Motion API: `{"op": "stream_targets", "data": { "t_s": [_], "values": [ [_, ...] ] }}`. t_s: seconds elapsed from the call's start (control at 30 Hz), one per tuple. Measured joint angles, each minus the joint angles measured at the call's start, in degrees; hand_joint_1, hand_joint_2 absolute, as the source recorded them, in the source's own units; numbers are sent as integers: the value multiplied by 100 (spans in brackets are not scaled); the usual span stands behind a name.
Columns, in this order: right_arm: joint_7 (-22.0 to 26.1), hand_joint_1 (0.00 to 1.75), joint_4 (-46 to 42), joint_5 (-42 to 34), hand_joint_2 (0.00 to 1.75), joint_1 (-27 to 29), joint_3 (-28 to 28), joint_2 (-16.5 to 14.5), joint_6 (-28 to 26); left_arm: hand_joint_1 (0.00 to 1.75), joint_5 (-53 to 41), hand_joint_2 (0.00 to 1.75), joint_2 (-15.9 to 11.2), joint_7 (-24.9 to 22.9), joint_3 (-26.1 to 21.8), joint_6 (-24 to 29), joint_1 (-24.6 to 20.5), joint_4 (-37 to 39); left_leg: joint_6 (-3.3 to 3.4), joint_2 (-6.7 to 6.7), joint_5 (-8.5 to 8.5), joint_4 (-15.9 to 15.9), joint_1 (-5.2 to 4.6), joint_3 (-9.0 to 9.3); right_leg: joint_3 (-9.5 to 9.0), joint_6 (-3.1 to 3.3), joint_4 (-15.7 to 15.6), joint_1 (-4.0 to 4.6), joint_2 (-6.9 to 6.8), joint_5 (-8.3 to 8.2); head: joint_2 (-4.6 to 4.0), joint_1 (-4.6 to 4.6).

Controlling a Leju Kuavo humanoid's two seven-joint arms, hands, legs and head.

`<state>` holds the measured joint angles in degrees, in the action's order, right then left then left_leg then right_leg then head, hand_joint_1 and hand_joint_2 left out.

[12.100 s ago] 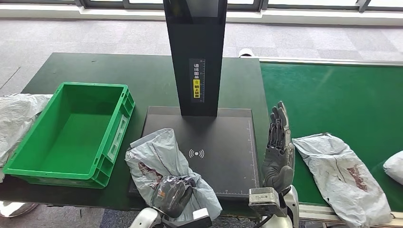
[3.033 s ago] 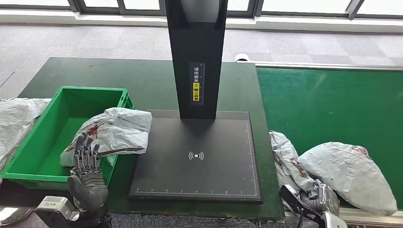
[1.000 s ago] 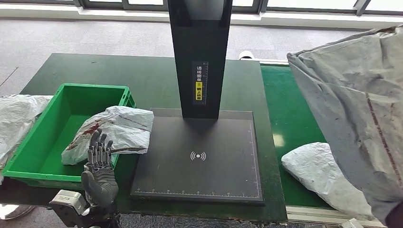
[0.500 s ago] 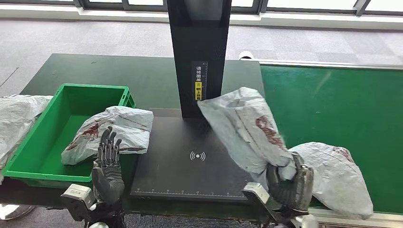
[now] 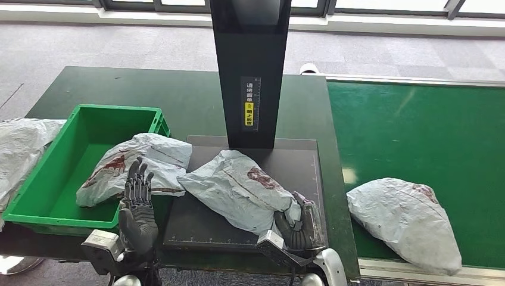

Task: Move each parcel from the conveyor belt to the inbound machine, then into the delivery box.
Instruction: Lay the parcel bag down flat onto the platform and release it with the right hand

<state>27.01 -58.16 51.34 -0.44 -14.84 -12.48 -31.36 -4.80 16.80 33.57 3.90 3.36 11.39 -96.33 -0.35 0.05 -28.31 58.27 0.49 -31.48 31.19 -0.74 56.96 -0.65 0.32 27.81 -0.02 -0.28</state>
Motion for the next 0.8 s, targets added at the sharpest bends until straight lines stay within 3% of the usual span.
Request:
{"op": "stream_targets", "data": {
  "t_s": [0.73,0.77,0.8],
  "values": [
    [-13,175,218,6,175,-81,-57,39,-1,0,5,0,-15,7,32,8,-62,101,0,0,0,0,0,-1,2,0,1,0,0,0,1,0],
    [-13,172,218,7,175,-81,-57,39,-1,0,6,0,-15,7,32,11,-62,101,0,0,0,0,0,-1,2,0,1,0,0,0,1,0],
    [-14,130,218,7,175,-81,-57,39,0,0,10,0,-15,7,33,21,-63,101,0,0,0,0,0,-1,2,0,1,0,0,0,1,0]
  ]
}}
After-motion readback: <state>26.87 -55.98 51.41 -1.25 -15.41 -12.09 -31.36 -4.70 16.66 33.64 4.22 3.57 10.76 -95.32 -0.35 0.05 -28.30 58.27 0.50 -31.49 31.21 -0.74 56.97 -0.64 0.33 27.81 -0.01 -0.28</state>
